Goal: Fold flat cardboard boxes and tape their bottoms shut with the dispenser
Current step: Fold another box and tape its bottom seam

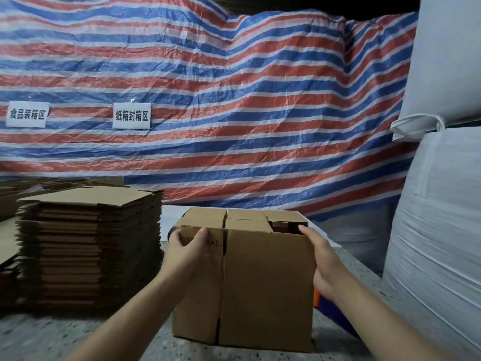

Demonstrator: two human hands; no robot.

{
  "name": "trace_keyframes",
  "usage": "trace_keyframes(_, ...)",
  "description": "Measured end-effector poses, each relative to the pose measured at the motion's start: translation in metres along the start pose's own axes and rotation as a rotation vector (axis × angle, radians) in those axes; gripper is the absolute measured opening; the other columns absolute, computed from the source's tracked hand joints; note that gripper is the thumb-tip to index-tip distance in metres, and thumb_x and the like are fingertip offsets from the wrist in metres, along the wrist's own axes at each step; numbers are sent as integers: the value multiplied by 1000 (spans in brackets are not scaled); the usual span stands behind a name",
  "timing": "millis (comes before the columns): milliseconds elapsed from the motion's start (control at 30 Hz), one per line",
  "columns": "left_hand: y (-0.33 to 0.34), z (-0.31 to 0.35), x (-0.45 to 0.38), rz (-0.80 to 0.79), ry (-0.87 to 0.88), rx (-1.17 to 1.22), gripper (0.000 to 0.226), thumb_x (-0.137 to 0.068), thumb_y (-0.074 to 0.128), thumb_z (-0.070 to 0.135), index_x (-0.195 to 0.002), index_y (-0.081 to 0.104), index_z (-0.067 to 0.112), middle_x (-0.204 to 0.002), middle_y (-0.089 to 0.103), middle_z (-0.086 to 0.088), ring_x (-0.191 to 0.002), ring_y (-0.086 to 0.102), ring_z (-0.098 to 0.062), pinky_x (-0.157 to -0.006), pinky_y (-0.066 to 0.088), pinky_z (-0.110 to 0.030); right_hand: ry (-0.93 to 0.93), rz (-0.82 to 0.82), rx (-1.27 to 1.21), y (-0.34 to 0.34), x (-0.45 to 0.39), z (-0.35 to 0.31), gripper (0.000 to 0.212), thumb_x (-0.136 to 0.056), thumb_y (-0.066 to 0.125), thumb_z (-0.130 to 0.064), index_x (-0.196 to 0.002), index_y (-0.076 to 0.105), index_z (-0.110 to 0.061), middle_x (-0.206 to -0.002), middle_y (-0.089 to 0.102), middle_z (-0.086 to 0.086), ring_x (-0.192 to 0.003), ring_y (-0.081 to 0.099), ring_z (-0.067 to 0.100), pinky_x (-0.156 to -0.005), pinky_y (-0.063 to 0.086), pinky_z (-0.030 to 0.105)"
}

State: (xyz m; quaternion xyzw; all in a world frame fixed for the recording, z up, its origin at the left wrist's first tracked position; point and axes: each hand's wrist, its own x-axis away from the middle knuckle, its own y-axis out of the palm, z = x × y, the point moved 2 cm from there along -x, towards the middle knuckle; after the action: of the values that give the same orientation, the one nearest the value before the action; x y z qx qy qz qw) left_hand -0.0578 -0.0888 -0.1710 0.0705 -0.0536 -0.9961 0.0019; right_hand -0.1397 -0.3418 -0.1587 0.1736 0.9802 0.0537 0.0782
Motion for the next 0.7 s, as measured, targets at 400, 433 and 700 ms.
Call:
trace_keyframes(400, 17, 13, 1, -90, -84, -60, 35, -92, 52, 53, -115, 53, 26, -102, 63, -3, -95, 58, -20, -77, 45, -36, -108, 191, 181, 15, 23, -8, 55, -103, 44, -45, -98, 61, 7, -80, 64, 15, -80, 60, 29, -77, 48, 40)
trace_keyframes(433, 18, 15, 2, -118, -82, -39, 32, -93, 50, 51, -109, 58, 24, -99, 65, -4, -95, 59, -19, -78, 45, -35, -138, 208, 190, 19, 26, -9, 54, -103, 43, -44, -98, 60, 8, -79, 63, 18, -79, 58, 30, -74, 47, 40)
trace_keyframes(700, 12, 19, 19, -360, -207, 131, 48, -94, 47, 46, -110, 67, 5, -90, 69, -16, -72, 65, -24, -70, 49, -34, -220, 223, 235, 41, 39, 2, 43, -102, 44, -49, -129, 59, -20, -117, 67, 10, -109, 63, 26, -98, 54, 50)
